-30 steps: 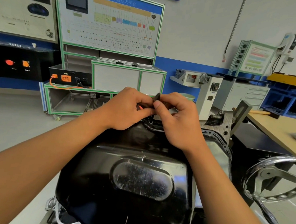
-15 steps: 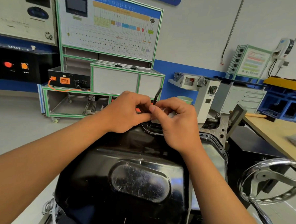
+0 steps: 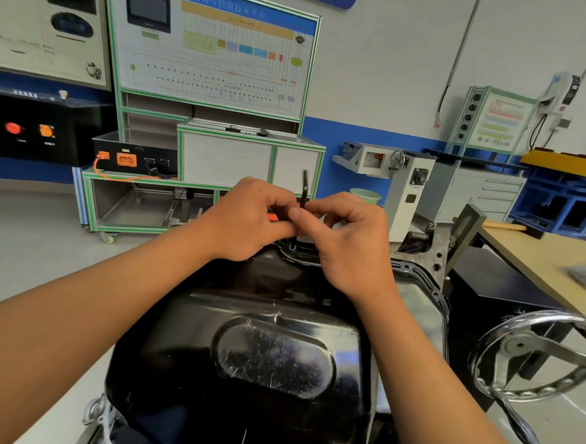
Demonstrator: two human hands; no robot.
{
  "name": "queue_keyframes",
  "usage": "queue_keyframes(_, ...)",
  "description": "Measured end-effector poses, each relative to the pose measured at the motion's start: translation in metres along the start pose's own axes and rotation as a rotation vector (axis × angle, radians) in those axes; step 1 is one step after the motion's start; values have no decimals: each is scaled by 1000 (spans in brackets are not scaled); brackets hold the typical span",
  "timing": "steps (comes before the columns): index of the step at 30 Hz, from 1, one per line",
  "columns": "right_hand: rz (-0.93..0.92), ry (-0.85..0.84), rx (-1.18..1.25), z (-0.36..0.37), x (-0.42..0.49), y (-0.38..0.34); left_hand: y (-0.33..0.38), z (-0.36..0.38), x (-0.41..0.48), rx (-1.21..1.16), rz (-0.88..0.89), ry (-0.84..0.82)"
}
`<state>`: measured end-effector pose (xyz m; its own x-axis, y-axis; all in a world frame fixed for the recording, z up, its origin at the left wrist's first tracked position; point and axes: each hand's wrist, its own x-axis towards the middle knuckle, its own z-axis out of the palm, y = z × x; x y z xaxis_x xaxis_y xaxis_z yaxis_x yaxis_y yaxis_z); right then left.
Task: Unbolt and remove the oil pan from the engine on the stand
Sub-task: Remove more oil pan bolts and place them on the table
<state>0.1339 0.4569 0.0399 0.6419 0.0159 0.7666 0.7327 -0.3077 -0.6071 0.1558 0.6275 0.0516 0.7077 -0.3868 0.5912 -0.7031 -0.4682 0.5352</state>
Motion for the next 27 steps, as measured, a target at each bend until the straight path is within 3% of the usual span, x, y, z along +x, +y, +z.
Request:
queue_keyframes(4,-44,-50,-37,0,-1,0,-1,1,0,15,24,32)
queue_keyframes(11,-98,-64,-122,1,-1,0,0,-4,-2,8,-3,-96)
queue_keyframes(20,-5,9,-67,2,0,1,1,-1,1,37,8,25)
queue_keyframes(27,-62,-19,-79,2,0,0,-2,1,2,38,1,49)
